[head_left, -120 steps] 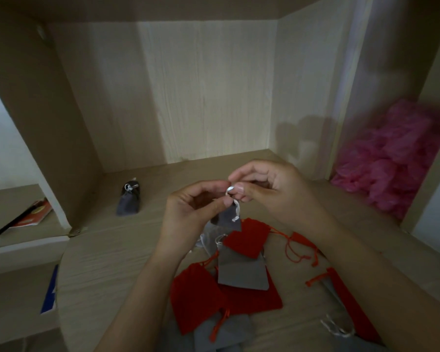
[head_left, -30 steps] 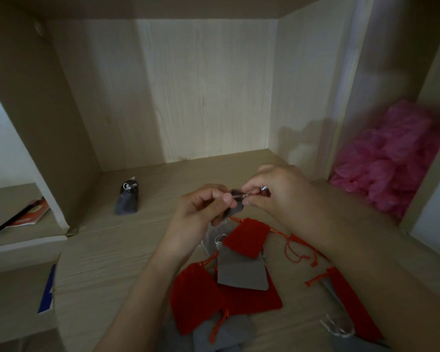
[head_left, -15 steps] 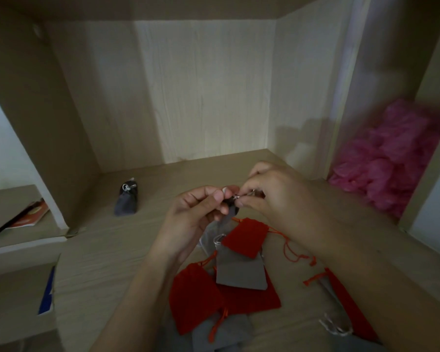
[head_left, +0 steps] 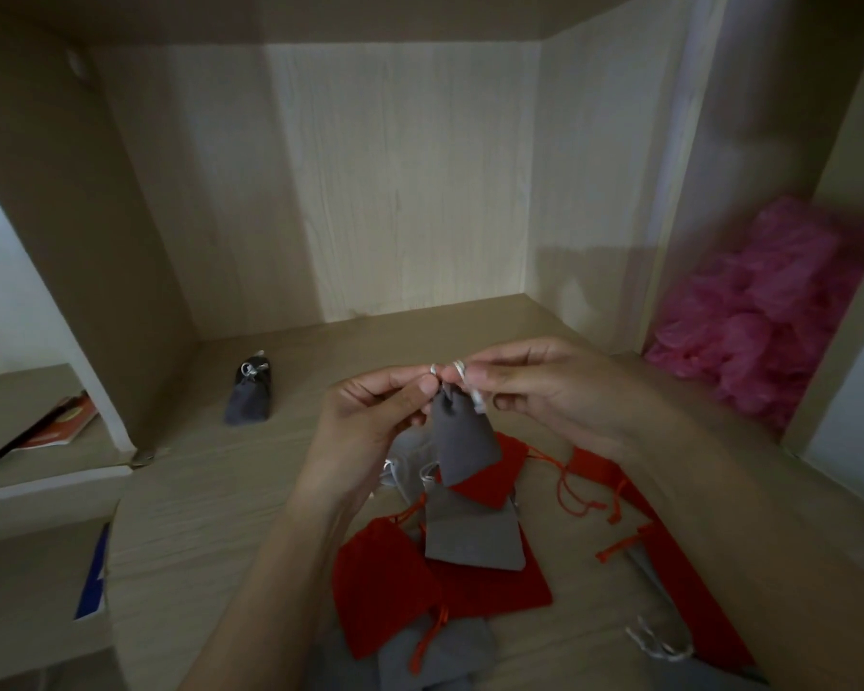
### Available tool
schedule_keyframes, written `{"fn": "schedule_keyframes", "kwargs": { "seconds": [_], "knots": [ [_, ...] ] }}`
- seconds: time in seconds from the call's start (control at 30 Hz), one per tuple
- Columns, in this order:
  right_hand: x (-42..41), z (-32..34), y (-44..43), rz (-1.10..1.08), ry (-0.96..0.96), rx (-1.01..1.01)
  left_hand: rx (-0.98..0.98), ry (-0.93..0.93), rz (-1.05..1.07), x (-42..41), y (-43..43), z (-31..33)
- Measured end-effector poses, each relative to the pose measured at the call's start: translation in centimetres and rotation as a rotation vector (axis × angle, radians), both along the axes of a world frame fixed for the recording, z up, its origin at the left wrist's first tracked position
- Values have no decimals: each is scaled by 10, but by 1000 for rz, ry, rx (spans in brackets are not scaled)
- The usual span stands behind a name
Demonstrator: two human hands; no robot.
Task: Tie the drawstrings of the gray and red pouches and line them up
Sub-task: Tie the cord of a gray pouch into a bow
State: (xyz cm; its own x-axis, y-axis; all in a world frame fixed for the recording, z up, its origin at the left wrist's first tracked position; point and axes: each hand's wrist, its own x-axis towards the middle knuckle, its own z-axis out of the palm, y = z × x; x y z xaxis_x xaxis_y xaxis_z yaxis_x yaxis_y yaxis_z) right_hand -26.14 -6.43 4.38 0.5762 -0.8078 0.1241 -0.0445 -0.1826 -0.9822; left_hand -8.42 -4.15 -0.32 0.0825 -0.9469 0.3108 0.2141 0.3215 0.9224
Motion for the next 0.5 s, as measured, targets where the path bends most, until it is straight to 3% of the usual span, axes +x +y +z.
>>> {"fn": "schedule_keyframes", "kwargs": {
  "seconds": [0.1,0.23,0.5],
  "knots": [
    [1,-2,0,-6,-31,-45,-8,-64,-27,-5,3,0],
    [0,0,-1,-61,75,-133,-81,-130,44,-7,6,4],
    [-5,1,-9,-115,247,192,-309,-463,203,-10,6,-3]
  ]
}}
